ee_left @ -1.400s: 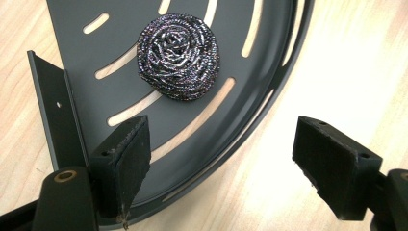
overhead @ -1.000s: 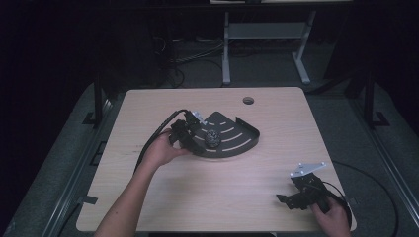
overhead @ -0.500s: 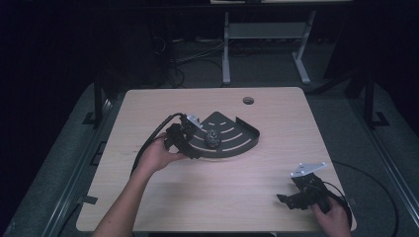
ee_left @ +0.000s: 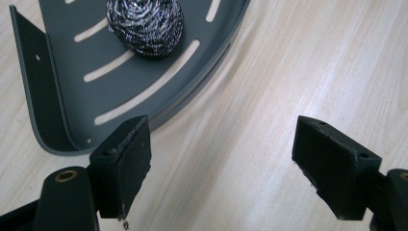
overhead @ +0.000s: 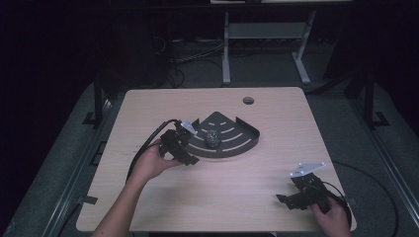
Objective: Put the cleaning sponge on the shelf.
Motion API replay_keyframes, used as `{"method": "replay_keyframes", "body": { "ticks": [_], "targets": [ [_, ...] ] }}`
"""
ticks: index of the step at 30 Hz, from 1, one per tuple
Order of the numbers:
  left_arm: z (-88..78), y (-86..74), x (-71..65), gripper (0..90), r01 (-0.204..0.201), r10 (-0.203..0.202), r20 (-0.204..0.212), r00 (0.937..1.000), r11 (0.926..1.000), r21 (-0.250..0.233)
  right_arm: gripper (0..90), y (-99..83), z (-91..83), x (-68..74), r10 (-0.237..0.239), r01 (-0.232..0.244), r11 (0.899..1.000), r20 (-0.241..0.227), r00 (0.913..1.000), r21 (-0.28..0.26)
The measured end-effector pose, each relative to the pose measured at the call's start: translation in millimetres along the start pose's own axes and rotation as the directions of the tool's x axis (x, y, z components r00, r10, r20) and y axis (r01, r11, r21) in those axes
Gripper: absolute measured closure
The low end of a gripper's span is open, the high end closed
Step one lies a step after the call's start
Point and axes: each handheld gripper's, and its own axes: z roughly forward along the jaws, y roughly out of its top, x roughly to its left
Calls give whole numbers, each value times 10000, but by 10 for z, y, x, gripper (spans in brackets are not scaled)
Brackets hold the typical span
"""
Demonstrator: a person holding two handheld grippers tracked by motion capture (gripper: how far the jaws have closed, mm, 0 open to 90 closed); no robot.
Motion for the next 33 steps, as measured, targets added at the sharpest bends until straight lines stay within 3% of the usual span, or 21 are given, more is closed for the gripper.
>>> {"method": "replay_keyframes", "body": {
  "ticks": [33],
  "targets": [
    [19,-310,-168,209,194,-194,9,9998,9998,-34,143,10,22,12,-66,67,9999,-17,10000,128]
  ]
}}
